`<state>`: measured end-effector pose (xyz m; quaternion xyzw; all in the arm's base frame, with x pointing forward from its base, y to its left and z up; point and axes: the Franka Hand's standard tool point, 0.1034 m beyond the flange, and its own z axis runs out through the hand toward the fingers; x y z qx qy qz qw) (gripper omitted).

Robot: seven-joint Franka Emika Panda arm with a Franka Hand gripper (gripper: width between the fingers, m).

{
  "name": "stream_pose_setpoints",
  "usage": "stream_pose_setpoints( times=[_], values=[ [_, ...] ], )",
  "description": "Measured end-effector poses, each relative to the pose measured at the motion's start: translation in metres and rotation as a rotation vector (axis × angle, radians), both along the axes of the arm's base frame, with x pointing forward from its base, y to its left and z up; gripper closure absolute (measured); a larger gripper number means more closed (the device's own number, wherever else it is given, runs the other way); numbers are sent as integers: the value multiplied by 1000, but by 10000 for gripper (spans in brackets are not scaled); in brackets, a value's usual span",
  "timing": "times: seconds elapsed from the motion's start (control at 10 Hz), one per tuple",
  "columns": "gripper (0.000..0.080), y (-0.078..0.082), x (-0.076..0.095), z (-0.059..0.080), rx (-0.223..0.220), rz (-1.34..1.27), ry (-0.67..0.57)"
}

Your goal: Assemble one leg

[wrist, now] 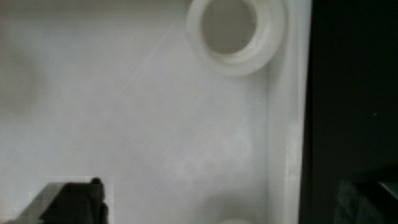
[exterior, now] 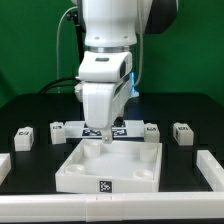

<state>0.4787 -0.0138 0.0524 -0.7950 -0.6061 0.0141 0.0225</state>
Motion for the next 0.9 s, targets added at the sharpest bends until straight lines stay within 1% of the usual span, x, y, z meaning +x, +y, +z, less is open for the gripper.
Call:
stream_pose_setpoints(
  times=[0.3, 0.4, 0.5, 0.7, 0.9],
  values=[
    [150, 0, 0, -1, -1, -2, 3],
    [150, -1, -2, -3, 1, 18, 1],
    [150, -3, -9, -8, 5, 38, 6],
    [150, 5, -23, -21, 13, 61, 24],
    [150, 13, -25, -31, 20, 78, 13]
  ],
)
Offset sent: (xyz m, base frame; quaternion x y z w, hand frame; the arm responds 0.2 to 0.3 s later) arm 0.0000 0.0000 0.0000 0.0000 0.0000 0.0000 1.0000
